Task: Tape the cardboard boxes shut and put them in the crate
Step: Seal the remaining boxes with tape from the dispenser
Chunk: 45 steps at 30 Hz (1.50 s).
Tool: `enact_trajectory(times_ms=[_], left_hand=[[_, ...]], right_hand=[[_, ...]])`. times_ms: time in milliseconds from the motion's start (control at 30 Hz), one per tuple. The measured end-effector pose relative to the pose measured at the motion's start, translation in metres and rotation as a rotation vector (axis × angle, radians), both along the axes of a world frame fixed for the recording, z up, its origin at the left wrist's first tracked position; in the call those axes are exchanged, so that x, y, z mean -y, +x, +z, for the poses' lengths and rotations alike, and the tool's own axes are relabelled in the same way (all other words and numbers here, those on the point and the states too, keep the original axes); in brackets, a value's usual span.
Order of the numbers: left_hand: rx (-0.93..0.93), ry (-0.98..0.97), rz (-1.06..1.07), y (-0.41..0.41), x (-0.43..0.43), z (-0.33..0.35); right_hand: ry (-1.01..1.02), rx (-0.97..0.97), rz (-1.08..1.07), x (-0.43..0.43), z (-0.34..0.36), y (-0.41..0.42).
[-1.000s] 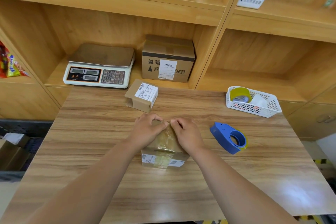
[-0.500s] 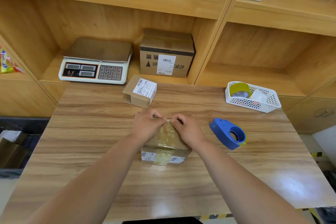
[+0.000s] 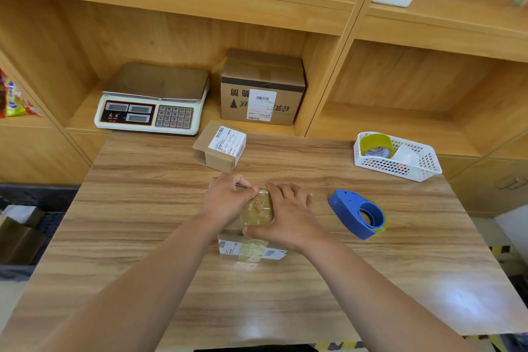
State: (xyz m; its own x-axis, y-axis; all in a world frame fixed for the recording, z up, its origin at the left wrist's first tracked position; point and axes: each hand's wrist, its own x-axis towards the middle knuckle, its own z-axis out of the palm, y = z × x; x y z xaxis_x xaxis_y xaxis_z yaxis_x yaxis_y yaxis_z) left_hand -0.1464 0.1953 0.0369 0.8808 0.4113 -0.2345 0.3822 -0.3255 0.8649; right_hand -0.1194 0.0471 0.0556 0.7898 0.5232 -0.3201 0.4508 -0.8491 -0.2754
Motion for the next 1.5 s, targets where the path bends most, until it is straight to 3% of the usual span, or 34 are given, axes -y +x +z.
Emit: enact_trajectory(times_ms=[267, 567, 633, 767, 867, 1233, 1500], left_hand=[[0.015, 0.001, -0.012, -0.002, 0.002, 0.001], [0.072, 0.017, 0.023, -0.005, 0.004, -0.001], [0.081, 0.103, 0.056, -0.009, 0.003, -0.001], [-0.092, 0.328, 0.073, -0.017, 0.001, 0.000], [-0.171, 0.332, 0.058, -0.020, 0.002, -0.002], [0.079, 0.251, 0.085, -0.018, 0.019, 0.009], [0.087, 0.165, -0.006, -0.034, 0.022, -0.035]], right_hand=[[0.038, -0.002, -0.009, 0.003, 0.001, -0.004], [0.314, -0.260, -0.049, 0.012, 0.009, 0.003], [0.439, -0.324, -0.138, 0.019, 0.008, 0.001], [0.575, -0.416, -0.319, 0.029, -0.001, -0.006], [0.664, -0.488, -0.350, 0.031, 0.000, -0.007], [0.658, 0.010, -0.250, 0.040, -0.013, 0.001], [0.594, 0.092, -0.212, 0.054, -0.057, -0.020]])
